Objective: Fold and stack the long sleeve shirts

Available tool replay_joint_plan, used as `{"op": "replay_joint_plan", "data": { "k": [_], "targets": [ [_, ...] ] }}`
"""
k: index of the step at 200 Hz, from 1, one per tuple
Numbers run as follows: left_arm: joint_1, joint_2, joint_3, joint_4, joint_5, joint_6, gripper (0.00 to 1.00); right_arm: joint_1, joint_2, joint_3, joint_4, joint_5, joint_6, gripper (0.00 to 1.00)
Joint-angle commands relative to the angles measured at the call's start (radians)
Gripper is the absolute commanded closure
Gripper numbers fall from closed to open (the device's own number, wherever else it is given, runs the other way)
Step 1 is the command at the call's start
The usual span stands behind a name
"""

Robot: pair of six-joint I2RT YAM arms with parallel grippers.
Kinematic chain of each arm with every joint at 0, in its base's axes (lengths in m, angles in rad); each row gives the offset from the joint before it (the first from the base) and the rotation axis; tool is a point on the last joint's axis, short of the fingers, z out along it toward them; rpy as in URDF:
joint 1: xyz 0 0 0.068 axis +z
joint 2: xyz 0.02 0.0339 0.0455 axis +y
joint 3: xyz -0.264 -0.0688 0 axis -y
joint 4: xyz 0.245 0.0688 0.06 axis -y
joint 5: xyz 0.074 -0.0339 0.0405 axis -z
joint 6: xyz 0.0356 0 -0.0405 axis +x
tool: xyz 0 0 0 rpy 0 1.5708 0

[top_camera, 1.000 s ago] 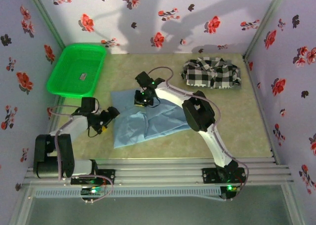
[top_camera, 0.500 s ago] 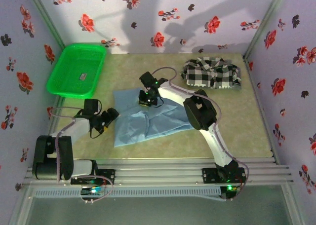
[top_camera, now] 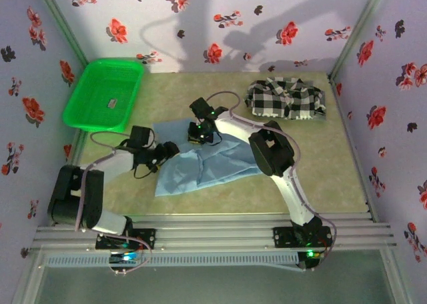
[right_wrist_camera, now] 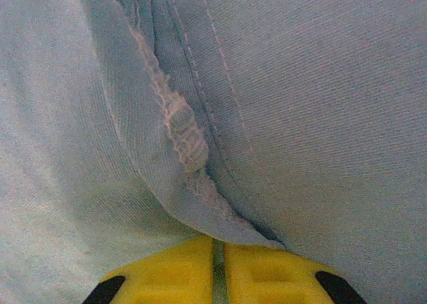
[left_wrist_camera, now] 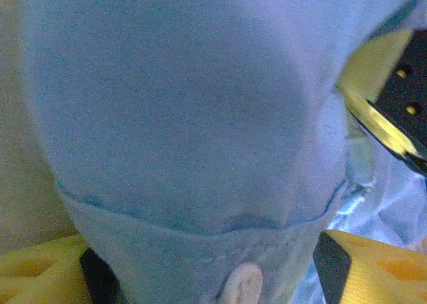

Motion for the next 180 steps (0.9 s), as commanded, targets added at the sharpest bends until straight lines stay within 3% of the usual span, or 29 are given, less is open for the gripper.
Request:
{"op": "replay_joint_plan", "data": {
  "k": [1,31,110,152,180],
  "targets": [
    [-0.020,0.054,0.074,-0.075,0.056,0.078,0.28,-0.005,-0.002,-0.034,-0.033,0.013,-0.001,0.85],
    [-0.019,0.072,0.100,-0.152,-0.006,0.107,0.44,-0.007,-0.007,-0.040,-0.033,0.011,-0.003,0.85],
    [0.011,-0.078,0.208,-0.442,-0.207,0.213,0.86,-0.008,-0.069,-0.135,0.025,-0.010,0.024,0.85],
    [0.006,-0.100,0.359,-0.699,-0.346,0.345,0.92,0.019,-0.167,-0.277,0.139,-0.031,0.112,0.81],
    [-0.015,-0.114,0.483,-0.910,-0.477,0.435,0.92,0.044,-0.253,-0.346,0.159,-0.046,0.120,0.69]
  ]
}}
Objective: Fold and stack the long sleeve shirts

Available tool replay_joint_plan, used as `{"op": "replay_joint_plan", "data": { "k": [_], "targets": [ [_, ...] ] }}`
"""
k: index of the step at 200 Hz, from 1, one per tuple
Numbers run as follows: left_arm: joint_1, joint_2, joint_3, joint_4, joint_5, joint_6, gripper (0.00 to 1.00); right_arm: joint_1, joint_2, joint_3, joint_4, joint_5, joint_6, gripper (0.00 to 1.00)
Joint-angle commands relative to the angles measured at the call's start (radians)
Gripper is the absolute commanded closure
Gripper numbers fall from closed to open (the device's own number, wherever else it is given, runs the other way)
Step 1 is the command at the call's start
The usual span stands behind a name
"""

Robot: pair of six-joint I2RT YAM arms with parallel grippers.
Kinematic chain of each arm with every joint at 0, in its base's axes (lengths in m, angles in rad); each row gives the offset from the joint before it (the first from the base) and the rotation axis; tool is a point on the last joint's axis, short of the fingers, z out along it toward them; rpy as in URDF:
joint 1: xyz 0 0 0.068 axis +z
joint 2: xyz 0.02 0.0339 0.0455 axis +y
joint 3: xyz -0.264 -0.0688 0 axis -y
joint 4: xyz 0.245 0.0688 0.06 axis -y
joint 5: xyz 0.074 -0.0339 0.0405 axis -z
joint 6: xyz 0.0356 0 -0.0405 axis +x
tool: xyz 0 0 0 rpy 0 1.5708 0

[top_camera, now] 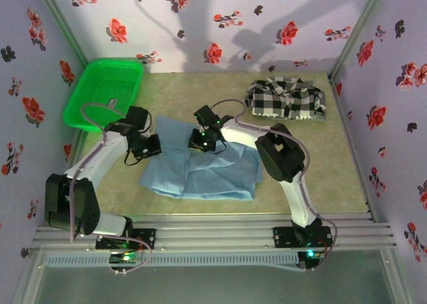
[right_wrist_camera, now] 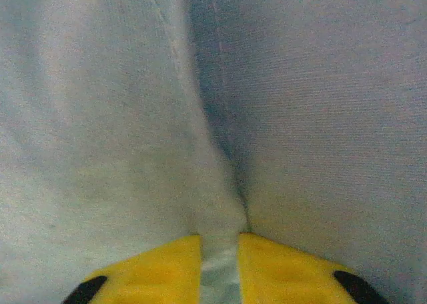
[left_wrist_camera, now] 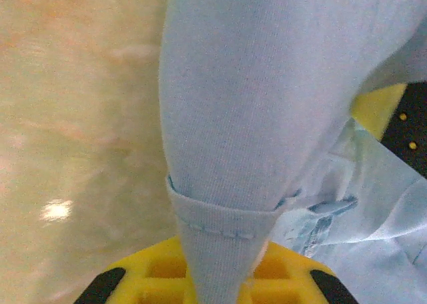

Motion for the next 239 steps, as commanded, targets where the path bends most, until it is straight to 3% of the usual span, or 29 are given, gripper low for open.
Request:
{"op": "replay_joint_plan", "data": {
  "k": [1,45,80,110,180,239],
  "targets": [
    [-0.016,-0.047,0.115,-0.261,-0.179,0.123,0.93,0.016,-0.085,-0.062,-0.006,0.007,0.026,0.69],
    [-0.167,0.007,0.272,-0.483,-0.455,0.152,0.94,-0.029,-0.313,-0.192,-0.135,0.061,-0.065,0.52],
    [-0.310,0.124,0.451,-0.633,-0.669,0.088,0.94,-0.116,-0.466,-0.294,-0.314,0.138,-0.165,0.48],
    [-0.470,0.292,0.617,-0.750,-0.786,0.048,0.95,-0.175,-0.507,-0.417,-0.334,0.129,-0.196,0.48],
    [-0.773,0.602,0.831,-0.860,-0.771,-0.114,0.96,-0.310,-0.521,-0.564,-0.216,0.078,-0.185,0.48],
    [-0.924,0.774,0.923,-0.848,-0.680,-0.196,0.97,-0.409,-0.553,-0.631,-0.203,0.024,-0.224,0.48]
  ]
}}
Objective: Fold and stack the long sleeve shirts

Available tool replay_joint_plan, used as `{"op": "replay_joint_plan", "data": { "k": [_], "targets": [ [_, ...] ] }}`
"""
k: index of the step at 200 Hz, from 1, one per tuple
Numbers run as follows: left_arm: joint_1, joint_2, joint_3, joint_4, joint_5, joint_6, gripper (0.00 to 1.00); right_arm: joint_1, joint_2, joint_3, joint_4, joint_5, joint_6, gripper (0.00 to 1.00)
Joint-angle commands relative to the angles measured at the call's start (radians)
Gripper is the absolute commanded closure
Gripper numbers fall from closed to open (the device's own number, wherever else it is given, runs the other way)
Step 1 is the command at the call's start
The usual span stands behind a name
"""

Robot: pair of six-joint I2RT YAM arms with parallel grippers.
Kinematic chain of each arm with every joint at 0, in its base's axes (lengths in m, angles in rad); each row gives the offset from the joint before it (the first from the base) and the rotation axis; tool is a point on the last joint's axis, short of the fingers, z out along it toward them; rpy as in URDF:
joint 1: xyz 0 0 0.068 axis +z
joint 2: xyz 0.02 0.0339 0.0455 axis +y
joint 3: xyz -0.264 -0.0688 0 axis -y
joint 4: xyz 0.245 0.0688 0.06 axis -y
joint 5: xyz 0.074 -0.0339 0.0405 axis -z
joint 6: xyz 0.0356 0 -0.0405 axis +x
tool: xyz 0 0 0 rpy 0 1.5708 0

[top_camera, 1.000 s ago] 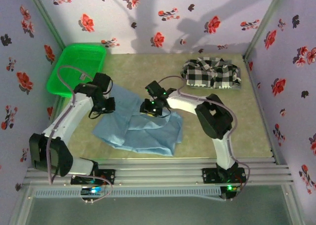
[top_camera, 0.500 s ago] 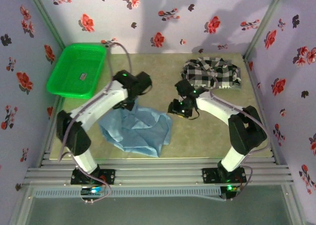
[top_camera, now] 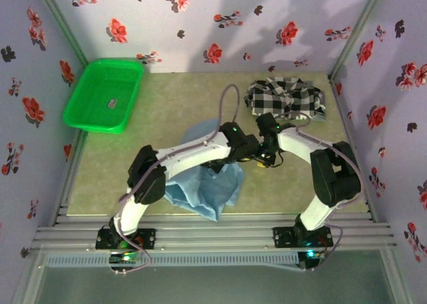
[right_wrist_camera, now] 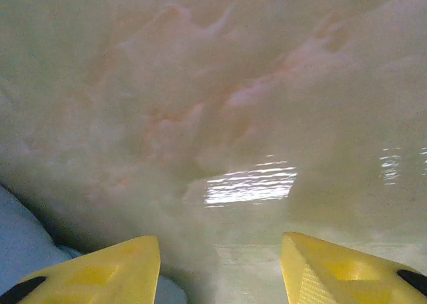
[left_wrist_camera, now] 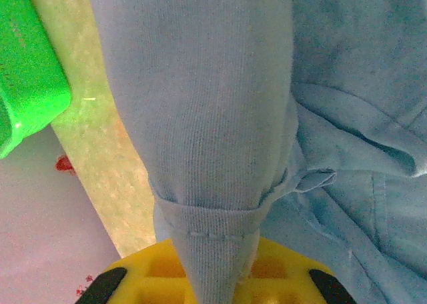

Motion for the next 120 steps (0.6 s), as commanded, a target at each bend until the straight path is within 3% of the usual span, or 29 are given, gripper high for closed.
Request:
{"op": "replay_joint_plan", "data": {
  "k": [1,66,120],
  "targets": [
    [-0.039,0.063,0.028,-0.046,0.038,-0.069,0.97,-0.028,-0.039,-0.038,0.014,-0.038,-0.031,0.48],
    [-0.092,0.110,0.126,-0.026,0.061,-0.082,0.96,-0.078,-0.087,-0.114,0.064,-0.091,-0.005,0.48],
    [-0.015,-0.119,-0.076,0.065,-0.017,-0.047,0.97,-0.029,-0.241,-0.208,0.199,-0.259,0.194,0.51]
  ]
}}
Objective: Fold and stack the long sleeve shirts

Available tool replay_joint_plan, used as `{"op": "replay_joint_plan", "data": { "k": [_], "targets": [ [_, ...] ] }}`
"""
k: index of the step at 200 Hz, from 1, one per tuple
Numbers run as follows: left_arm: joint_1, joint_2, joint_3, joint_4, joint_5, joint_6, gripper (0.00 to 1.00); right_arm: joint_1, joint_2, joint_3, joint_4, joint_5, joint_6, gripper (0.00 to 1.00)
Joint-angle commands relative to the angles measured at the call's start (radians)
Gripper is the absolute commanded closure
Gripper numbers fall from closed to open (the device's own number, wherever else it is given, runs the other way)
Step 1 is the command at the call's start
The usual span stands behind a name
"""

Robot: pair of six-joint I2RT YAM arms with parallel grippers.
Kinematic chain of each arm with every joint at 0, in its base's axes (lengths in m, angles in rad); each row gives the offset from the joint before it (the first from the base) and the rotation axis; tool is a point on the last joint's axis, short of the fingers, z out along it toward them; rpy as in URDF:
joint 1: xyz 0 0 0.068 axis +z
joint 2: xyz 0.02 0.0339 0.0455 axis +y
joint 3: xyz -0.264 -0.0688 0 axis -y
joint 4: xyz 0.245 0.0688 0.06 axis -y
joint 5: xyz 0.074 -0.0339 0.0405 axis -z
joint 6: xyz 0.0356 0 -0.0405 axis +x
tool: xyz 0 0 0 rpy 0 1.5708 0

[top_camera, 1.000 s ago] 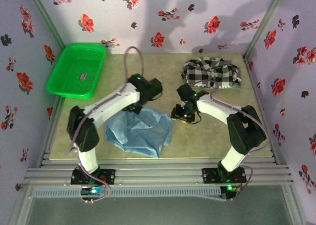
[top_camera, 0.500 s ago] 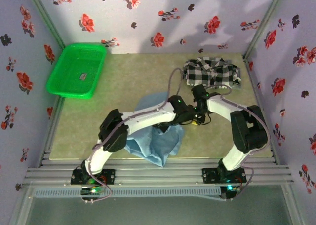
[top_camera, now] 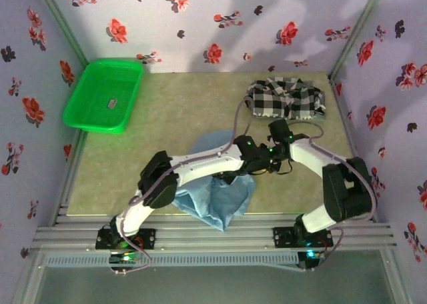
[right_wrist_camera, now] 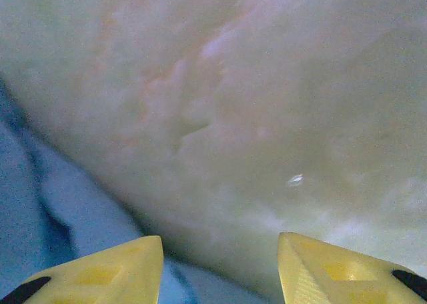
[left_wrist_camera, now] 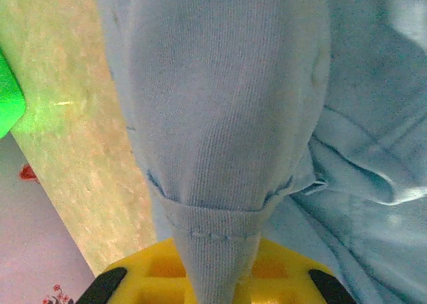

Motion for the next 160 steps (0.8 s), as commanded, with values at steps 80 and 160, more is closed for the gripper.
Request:
{"op": "replay_joint_plan", "data": {
  "k": [80,160],
  "targets": [
    [0.316,-0.546,-0.521,0.362,0.021,0.157,0.97,0.347,-0.025,-0.016,-0.061,0.065,0.184,0.43],
    [0.517,-0.728,-0.834,0.536,0.106,0.231,0.97,0.400,-0.099,0.078,-0.343,0.366,0.141,0.29]
  ]
}}
